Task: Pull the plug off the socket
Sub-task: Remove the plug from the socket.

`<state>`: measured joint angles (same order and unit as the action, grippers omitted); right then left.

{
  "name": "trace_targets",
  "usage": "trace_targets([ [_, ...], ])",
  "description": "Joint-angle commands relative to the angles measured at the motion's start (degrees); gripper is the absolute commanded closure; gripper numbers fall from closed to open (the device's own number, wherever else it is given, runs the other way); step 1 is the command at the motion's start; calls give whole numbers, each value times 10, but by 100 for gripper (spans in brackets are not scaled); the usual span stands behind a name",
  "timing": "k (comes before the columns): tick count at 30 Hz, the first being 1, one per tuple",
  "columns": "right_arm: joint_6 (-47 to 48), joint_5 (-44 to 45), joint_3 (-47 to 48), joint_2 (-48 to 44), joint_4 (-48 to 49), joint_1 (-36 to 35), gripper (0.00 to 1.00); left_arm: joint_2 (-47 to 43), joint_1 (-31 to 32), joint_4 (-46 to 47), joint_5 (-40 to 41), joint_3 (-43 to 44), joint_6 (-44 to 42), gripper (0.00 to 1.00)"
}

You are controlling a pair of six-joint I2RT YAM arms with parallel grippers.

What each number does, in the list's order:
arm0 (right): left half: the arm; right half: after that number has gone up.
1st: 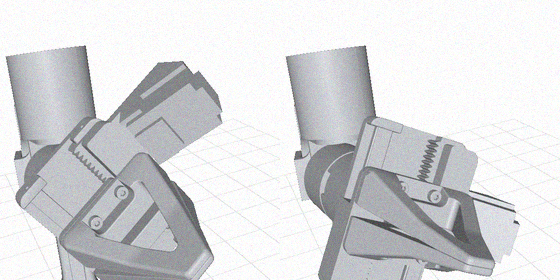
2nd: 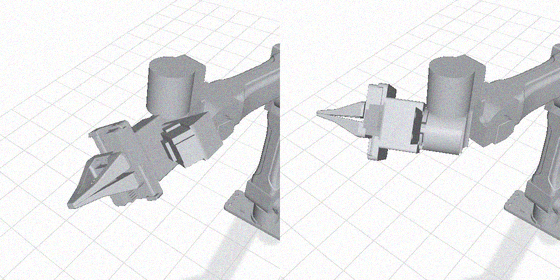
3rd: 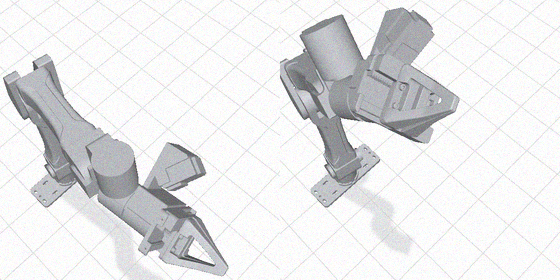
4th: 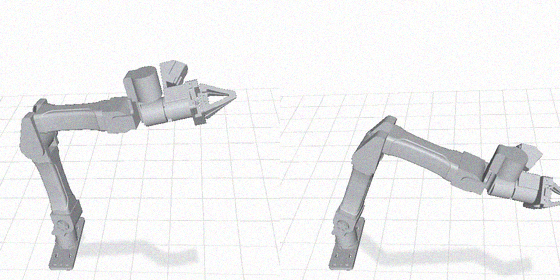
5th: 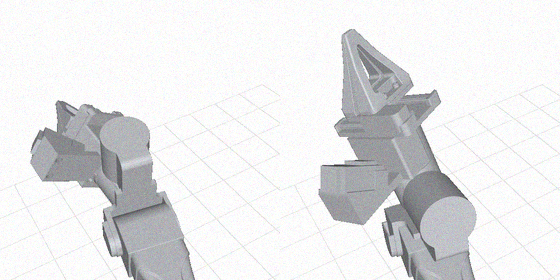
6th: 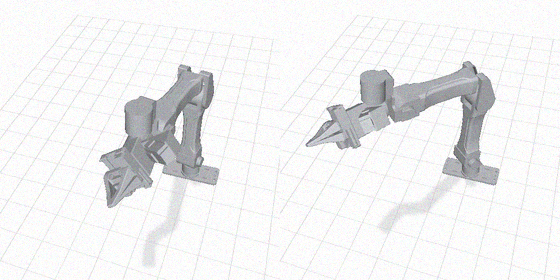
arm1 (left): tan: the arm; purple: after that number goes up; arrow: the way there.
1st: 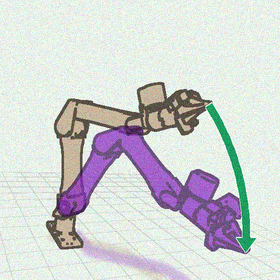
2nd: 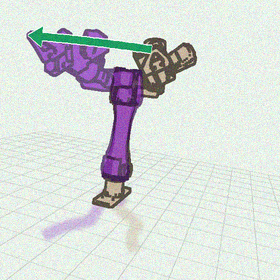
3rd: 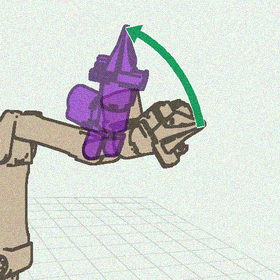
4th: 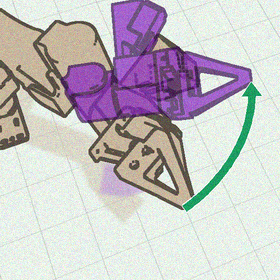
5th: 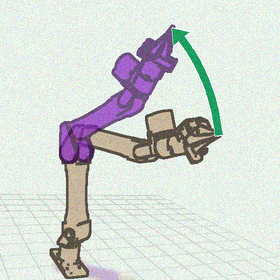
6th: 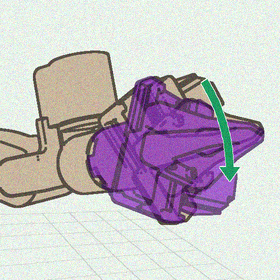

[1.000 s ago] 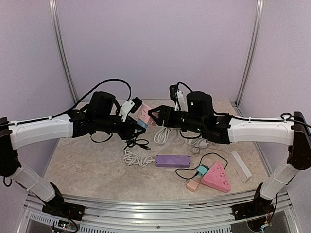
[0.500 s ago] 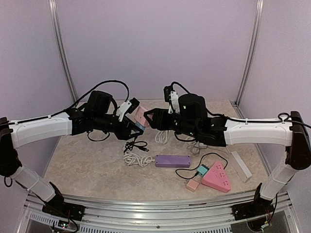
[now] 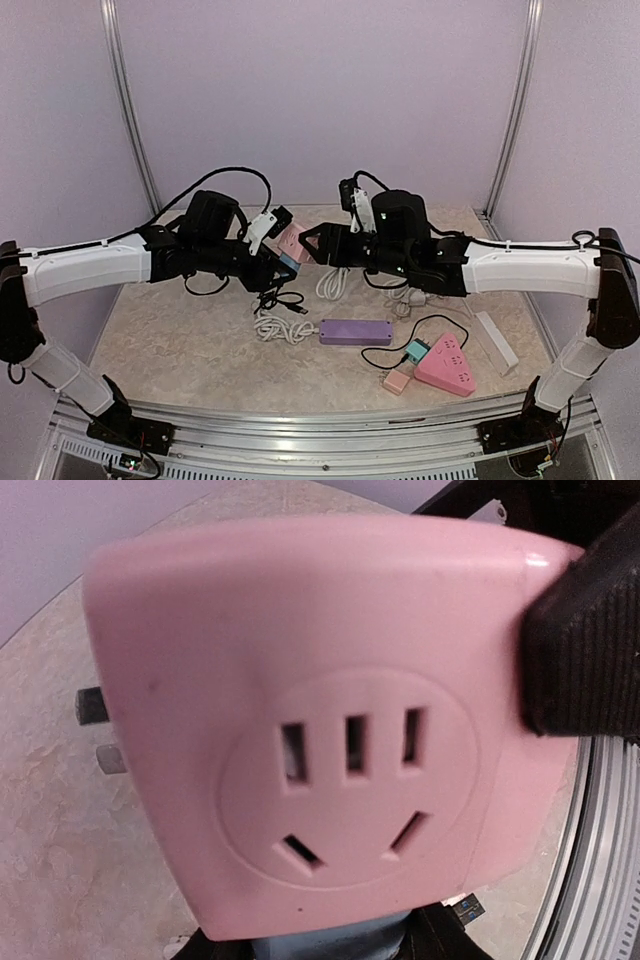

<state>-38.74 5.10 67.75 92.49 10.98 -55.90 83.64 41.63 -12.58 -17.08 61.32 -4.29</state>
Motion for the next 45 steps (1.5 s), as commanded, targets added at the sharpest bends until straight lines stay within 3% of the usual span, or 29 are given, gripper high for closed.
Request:
trace_targets([
  [1,-10,-64,5,-2,39,14,100,-16,25,-1,30,10,-43,86],
  [12,-2,-44,-10,-2,33,14,100,-7,20,-10,58,18,-32,90],
  [25,-21,-22,-58,-15,67,3,100,-5,-45,13,-56,20,29,89],
  [30,-18,2,-44,-18,36,2,100,-3,-17,0,-14,21,-2,89],
  [37,-15,74,9,-14,-70,2,100,-1,46,-11,106,11,-59,89],
  [45,-10,66,10,-15,-60,3,100,3,52,-6,87,9,-57,89],
])
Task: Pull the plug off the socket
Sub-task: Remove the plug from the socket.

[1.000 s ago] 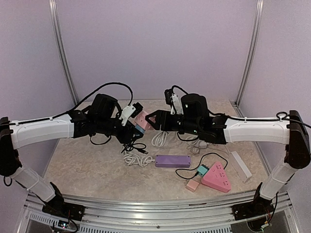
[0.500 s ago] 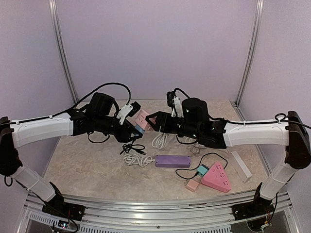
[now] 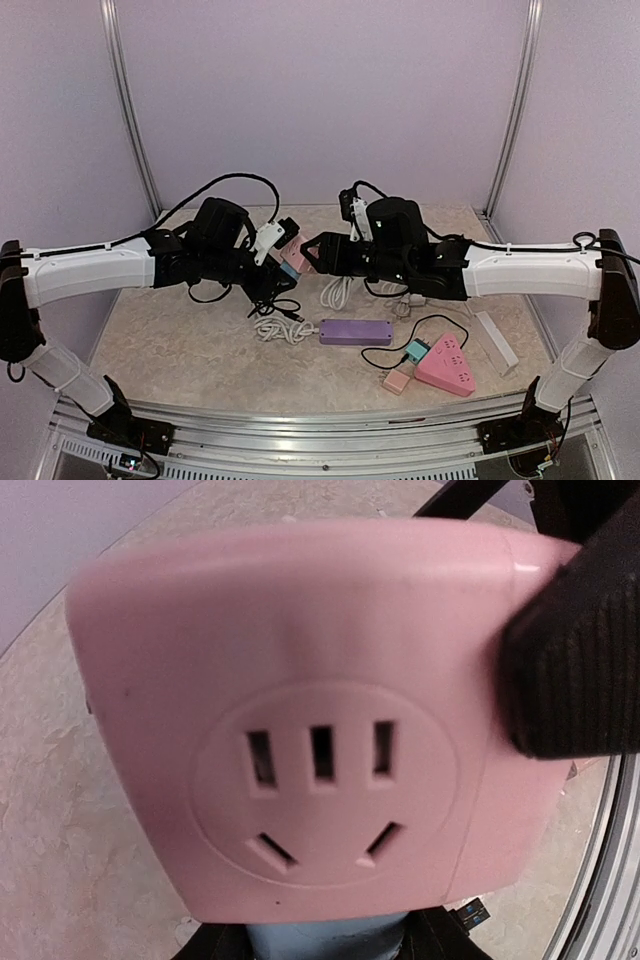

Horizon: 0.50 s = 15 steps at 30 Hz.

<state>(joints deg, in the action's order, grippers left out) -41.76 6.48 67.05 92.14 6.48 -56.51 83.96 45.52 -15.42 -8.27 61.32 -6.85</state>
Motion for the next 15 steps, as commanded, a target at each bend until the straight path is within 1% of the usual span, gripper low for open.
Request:
trace_targets([
  [1,22,49,16,-12,-12,10,100,0,13,22,-2,9,-31,89],
  [4,27,43,13,-14,-7,9,100,0,9,21,-4,9,-26,90],
  [7,31,45,-11,-32,26,9,100,-5,-18,33,-61,9,-1,90],
  [10,28,58,-26,-46,39,9,100,-16,-47,48,-106,7,21,90],
  [12,16,69,-37,-55,49,9,100,-21,-60,55,-121,4,30,90],
  [15,-9,87,-57,-62,70,6,100,-30,-64,62,-122,-2,31,90],
])
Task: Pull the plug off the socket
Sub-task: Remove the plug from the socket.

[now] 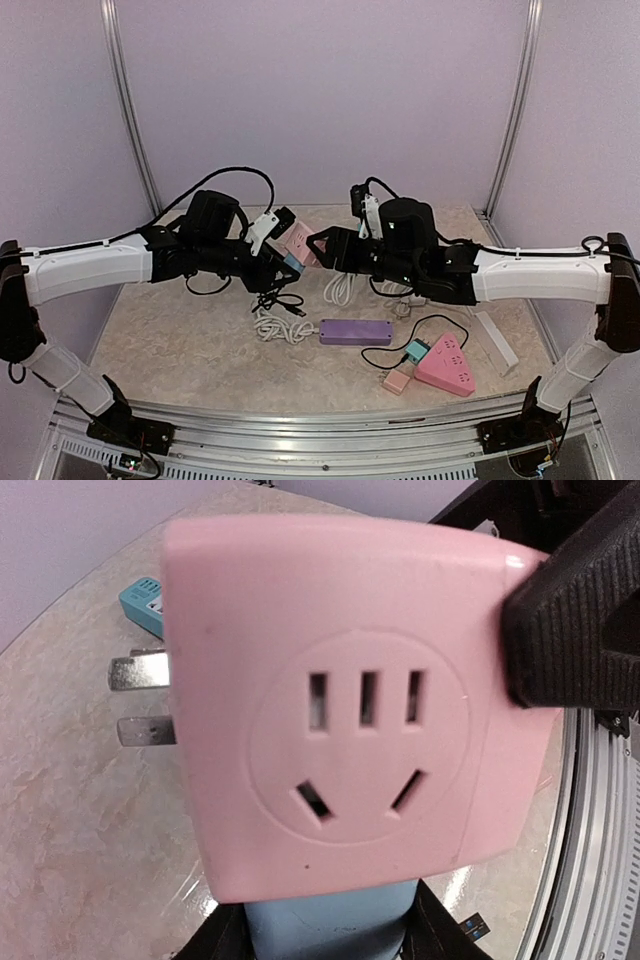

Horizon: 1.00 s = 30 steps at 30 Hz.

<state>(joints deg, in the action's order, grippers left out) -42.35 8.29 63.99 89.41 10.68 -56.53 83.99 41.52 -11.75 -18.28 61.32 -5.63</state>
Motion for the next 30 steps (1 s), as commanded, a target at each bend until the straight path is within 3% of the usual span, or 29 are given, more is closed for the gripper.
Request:
trace_targets([
  [1,-7,74,-26,-34,28,4,100,-31,-24,25,-22,-2,18,90],
  [6,-15,95,-21,-30,21,-4,100,-25,-18,20,-18,1,14,91],
  [14,-18,88,-6,-24,-8,1,100,-19,28,3,60,-1,-29,91],
  [23,-6,11,18,-9,-19,23,100,-14,32,-1,58,2,-32,91],
  [30,16,22,-21,-29,17,22,100,-2,7,-8,34,13,-16,91],
])
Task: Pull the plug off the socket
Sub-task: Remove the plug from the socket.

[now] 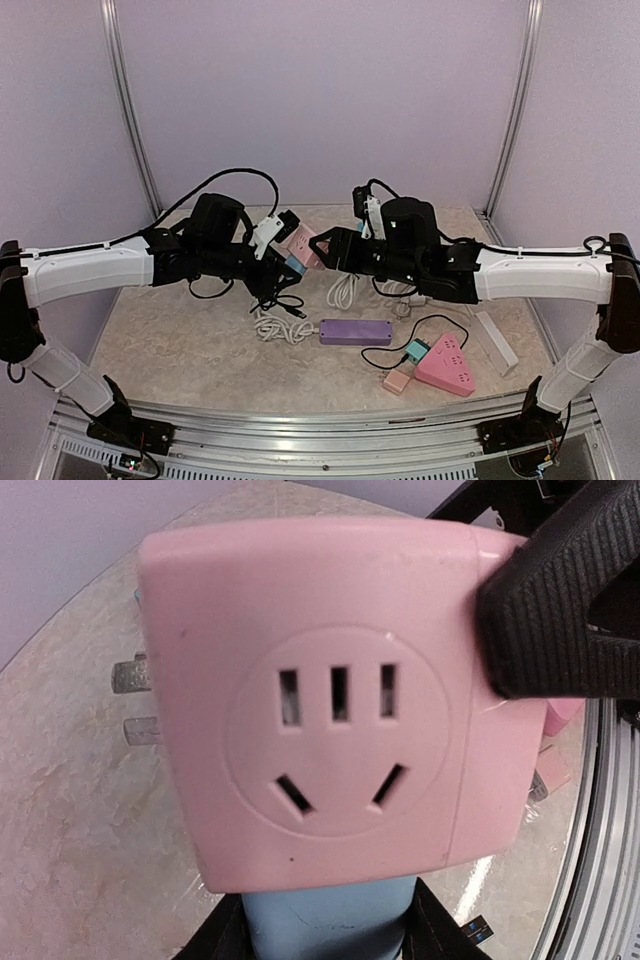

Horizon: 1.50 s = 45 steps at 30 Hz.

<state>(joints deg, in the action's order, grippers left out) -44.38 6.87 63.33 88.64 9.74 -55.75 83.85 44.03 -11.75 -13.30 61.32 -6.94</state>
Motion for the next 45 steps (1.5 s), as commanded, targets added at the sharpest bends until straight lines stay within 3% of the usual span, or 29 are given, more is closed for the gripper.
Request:
trace_targets([
  [1,39,39,-22,-25,30,13,100,1,-24,-8,-25,14,1,91],
  [7,42,65,-48,-39,49,-1,100,9,-63,0,-101,24,35,91],
  [16,38,87,-32,-58,-4,-1,100,-12,-45,-1,-43,16,18,91],
  [30,14,9,6,-38,-23,28,100,-35,-4,-6,5,9,-7,91],
  [41,6,2,-24,-59,-8,34,100,-44,-6,-30,-27,19,-19,91],
  [45,27,-4,-30,-67,10,34,100,-40,-25,-39,-73,30,-9,91],
])
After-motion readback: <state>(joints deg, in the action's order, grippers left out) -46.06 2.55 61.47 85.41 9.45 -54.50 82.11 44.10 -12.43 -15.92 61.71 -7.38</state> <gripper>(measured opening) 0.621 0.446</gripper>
